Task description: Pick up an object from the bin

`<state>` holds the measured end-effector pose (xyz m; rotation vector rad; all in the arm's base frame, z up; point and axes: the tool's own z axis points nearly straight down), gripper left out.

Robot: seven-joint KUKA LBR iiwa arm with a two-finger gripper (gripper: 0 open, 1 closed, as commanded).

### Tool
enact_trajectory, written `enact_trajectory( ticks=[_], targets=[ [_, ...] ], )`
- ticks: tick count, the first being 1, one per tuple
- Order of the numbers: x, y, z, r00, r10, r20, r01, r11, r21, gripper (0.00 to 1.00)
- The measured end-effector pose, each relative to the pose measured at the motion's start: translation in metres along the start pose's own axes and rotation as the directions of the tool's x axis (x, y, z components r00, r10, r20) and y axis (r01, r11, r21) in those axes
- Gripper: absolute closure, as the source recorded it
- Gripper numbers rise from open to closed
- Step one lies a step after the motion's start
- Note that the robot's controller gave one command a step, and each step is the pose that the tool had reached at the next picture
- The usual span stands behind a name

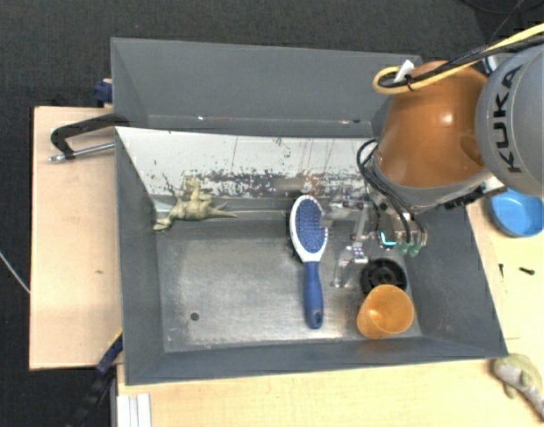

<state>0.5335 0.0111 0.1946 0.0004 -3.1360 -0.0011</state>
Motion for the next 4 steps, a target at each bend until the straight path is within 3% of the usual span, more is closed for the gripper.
enact_trajectory(
  ticks=[1,2,3,4],
  targets=[
    [0.017,-0.072,0.119,0.990,-0.139,0.000,0.139,0.990,0.001,0.00],
    [0.003,-0.147,0.103,0.949,-0.315,0.017,0.314,0.949,0.007,0.00],
    [0.004,-0.145,0.103,0.948,-0.317,0.015,0.317,0.949,0.004,1.00],
    [0.013,-0.155,-0.016,0.942,-0.335,0.017,0.335,0.942,0.010,1.00]
  ],
)
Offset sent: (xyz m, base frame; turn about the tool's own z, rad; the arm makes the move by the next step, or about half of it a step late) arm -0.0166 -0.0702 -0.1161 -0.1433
